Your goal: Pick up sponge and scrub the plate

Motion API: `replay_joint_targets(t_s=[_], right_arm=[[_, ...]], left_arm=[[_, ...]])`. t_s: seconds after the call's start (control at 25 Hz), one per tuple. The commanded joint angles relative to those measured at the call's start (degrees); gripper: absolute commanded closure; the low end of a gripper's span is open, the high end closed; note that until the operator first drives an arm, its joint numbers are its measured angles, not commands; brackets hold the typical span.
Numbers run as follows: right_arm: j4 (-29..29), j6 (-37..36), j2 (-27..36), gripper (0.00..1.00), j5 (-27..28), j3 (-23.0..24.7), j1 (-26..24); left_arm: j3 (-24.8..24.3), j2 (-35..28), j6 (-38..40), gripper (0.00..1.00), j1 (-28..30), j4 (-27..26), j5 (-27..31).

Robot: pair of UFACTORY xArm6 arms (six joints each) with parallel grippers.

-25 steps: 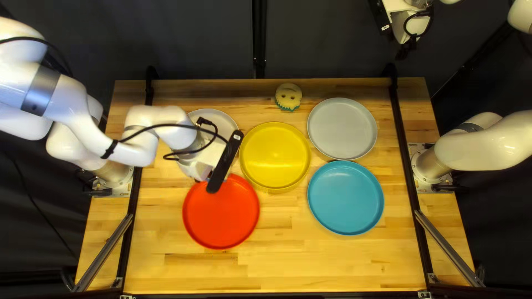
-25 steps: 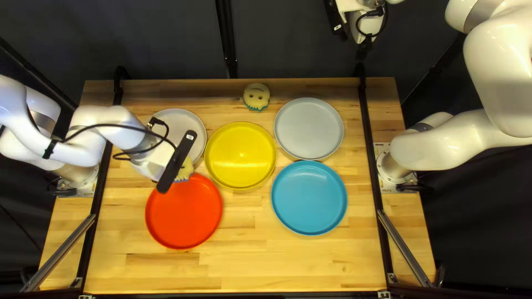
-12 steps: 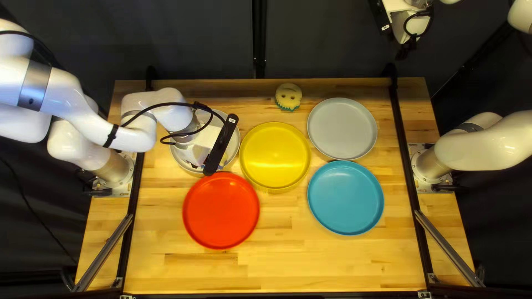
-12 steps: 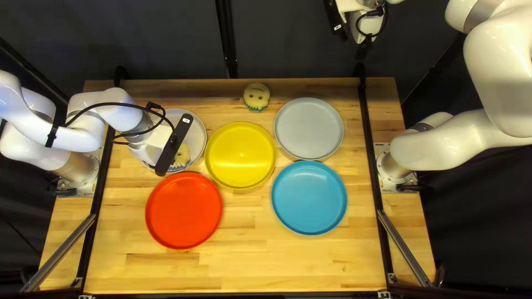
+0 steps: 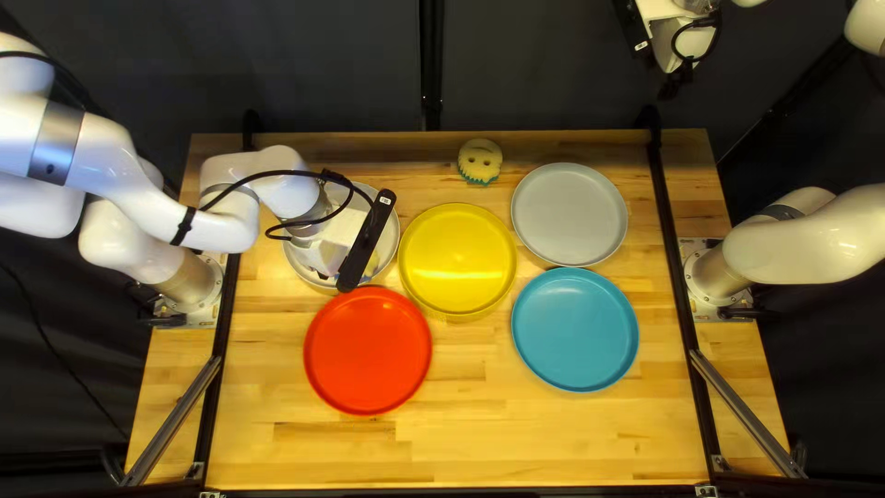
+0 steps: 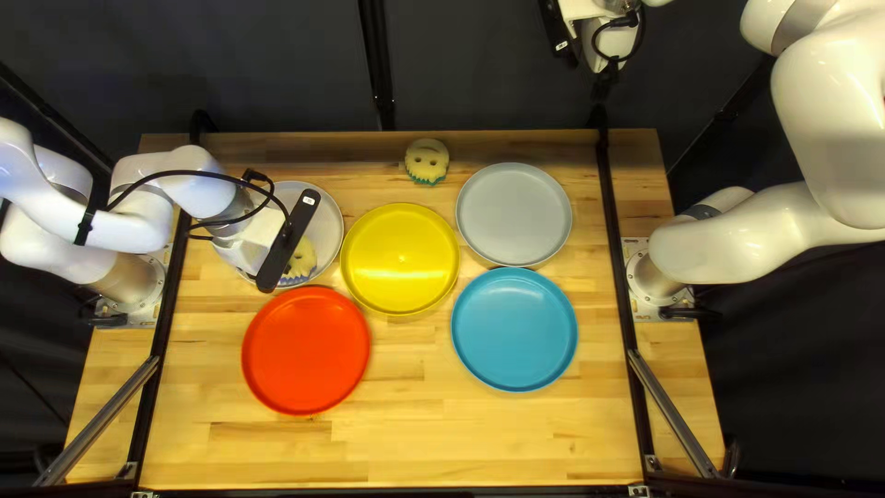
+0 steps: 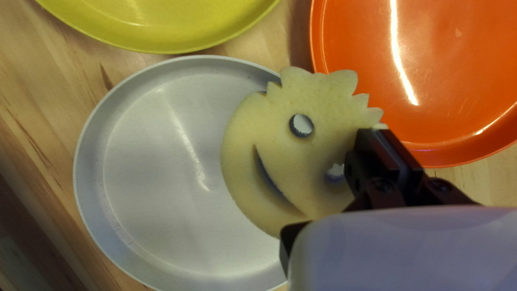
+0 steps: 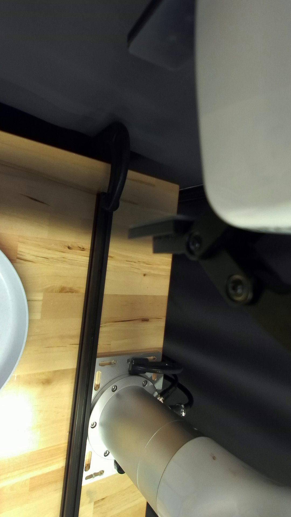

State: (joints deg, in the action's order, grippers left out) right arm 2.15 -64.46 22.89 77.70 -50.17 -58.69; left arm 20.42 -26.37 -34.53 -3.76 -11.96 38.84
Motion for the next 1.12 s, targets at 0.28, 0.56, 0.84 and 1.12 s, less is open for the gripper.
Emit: replay_joint_targets(t_s=[0.28,0.56,0.84,1.12], right_arm=[[0.0,0.0,0.0,0.0,0.0,0.0,0.0],[0.0,0.0,0.0,0.0,0.0,0.0,0.0],[0.0,0.0,0.0,0.0,0.0,0.0,0.0],[0.0,0.0,0.0,0.0,0.0,0.0,0.0]], left_arm=[[-5.18,4.18,-10.1,1.0,-5.01,-5.21,-5.09],[-2.62,9.01,-12.73,1.0,-5.56,-7.2,-6.54],[3.2,16.91,-18.41,1.0,-7.6,-9.93,-8.06],[1.5,14.71,-18.82,1.0,-7.51,-10.02,-7.32]])
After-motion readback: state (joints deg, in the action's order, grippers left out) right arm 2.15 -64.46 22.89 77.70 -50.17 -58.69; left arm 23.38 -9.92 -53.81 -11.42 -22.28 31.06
